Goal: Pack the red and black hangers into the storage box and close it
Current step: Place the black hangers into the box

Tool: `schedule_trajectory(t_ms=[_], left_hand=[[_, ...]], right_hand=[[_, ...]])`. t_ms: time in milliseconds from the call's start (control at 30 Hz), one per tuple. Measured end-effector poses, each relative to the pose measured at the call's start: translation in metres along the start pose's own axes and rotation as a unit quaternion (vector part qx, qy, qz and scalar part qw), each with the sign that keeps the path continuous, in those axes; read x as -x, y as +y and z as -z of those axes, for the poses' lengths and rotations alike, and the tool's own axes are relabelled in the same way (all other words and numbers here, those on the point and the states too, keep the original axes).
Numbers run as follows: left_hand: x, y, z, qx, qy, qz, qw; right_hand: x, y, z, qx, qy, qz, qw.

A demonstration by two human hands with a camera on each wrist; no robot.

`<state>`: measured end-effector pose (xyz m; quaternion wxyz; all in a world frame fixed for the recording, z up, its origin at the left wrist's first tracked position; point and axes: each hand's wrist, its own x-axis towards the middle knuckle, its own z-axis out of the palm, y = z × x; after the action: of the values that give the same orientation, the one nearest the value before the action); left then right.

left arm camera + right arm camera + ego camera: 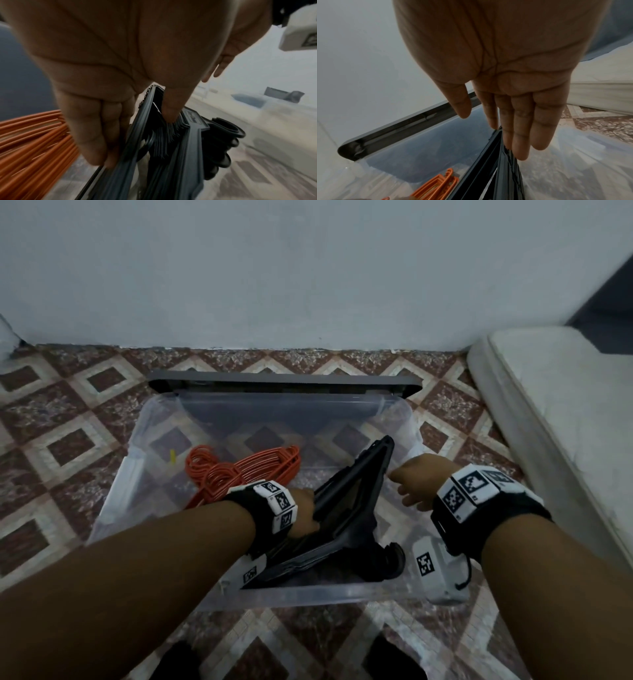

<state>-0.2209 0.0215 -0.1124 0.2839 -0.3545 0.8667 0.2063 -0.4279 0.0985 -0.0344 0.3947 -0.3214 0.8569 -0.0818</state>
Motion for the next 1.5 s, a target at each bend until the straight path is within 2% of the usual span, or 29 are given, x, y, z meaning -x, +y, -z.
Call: schedule_trajectory(t_ms=[67,133,200,267,300,333,400,500,600,667,733,900,1067,1233,1333,1500], left_hand=[[0.002,-0.002,0.003,0.000,-0.019,-0.004,1.000],[0.006,-0.002,0.008,0.021,-0.040,0.000,0.999],[0.007,-0.004,0.009,0.036,-0.031,0.000,0.999],[0.009,-0.004,0.010,0.033,-0.038,-0.004,0.999],[0.009,-0.007,0.010,0.032,-0.043,-0.003,0.999],[0.011,-0.009,0.013,0.035,-0.048,-0.003,0.998],[0.011,-0.015,0.016,0.060,-0.045,-0.003,0.997],[0.011,-0.021,0.017,0.079,-0.071,0.008,0.994],[0.011,-0.027,0.017,0.085,-0.110,-0.008,0.990],[0.007,-0.036,0.020,0.154,-0.091,0.007,0.984],[0.002,-0.049,0.024,0.191,-0.041,0.039,0.980],[-0.014,-0.095,0.044,0.103,0.014,0.067,0.992],[-0.013,-0.145,0.048,0.036,0.090,0.117,0.988],[-0.005,-0.162,0.038,-0.026,0.069,0.120,0.990],[-0.006,-0.156,0.019,-0.046,0.054,0.065,0.995],[-0.031,-0.144,-0.025,-0.125,-0.076,0.053,0.988]], right_hand=[[0.004,-0.002,-0.003,0.028,0.005,0.008,1.000],[0.010,-0.008,-0.001,0.033,-0.005,-0.016,0.999],[0.019,-0.014,-0.003,0.118,-0.010,-0.009,0.993],[0.017,-0.009,-0.001,0.095,0.003,0.007,0.995],[0.014,-0.008,-0.001,0.042,-0.012,-0.002,0.999],[0.014,-0.009,-0.002,0.010,0.002,0.008,1.000],[0.014,-0.009,-0.004,0.000,0.011,0.011,1.000],[0.012,-0.009,0.000,0.042,-0.007,0.014,0.999],[0.012,-0.010,0.002,0.064,-0.019,0.030,0.997],[0.014,-0.010,0.002,0.087,-0.027,0.028,0.995],[0.016,-0.010,0.002,0.077,-0.023,0.025,0.996],[0.024,-0.023,0.004,0.075,-0.016,0.053,0.996],[0.037,-0.040,-0.003,0.109,-0.020,0.094,0.989],[0.042,-0.046,-0.008,0.108,-0.009,0.103,0.989],[0.046,-0.050,-0.005,0.146,-0.018,0.094,0.985],[0.047,-0.053,-0.006,0.173,-0.026,0.098,0.980]])
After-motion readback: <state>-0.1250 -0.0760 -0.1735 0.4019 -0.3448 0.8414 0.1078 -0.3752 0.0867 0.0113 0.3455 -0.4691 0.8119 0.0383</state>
